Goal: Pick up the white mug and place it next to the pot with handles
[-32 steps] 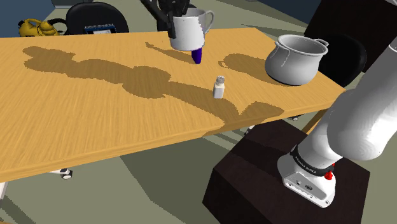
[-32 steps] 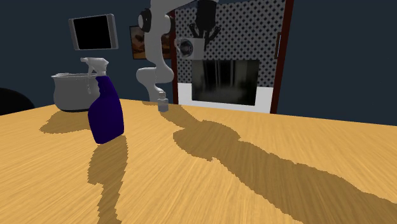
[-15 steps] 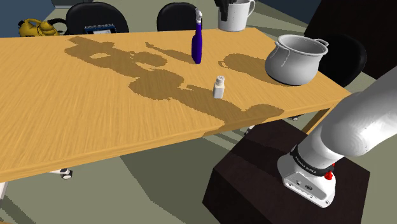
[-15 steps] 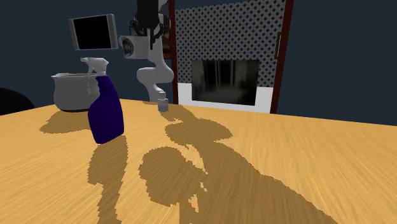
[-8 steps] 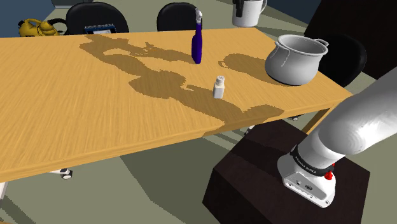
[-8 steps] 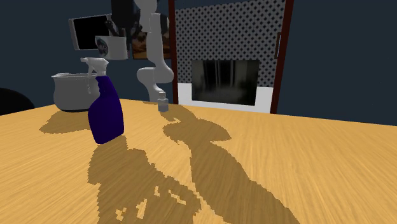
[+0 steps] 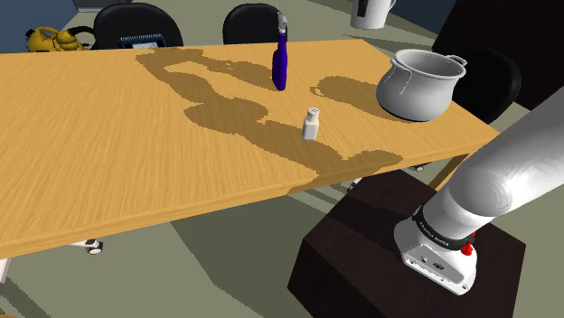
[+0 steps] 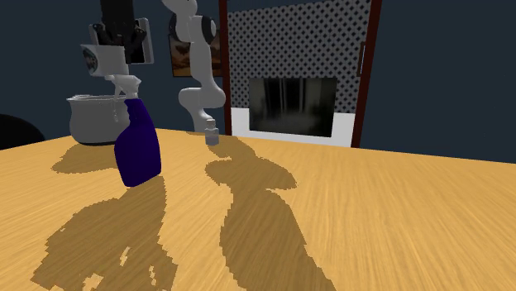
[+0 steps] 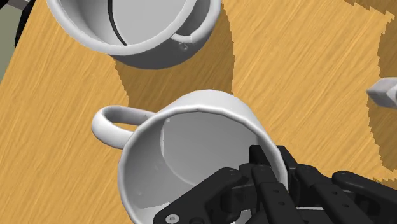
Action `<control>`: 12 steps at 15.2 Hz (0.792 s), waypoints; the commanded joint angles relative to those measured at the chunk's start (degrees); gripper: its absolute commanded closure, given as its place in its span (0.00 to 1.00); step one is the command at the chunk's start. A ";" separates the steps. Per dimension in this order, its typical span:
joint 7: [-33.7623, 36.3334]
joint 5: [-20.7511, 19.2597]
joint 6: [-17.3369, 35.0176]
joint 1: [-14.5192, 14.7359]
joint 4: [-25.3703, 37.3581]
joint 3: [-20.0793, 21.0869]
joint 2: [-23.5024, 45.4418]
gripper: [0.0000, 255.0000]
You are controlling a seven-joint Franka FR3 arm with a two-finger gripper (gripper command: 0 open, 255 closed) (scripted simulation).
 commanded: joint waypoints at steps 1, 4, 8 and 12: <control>-2.80 -0.28 0.46 -1.20 1.35 -1.53 1.49 1.00; -6.87 -0.48 0.56 -3.03 4.35 -3.73 4.16 1.00; -12.28 -0.25 0.34 -5.66 9.61 -6.46 8.62 1.00; -17.65 0.62 -0.52 -8.61 16.61 -8.92 14.24 1.00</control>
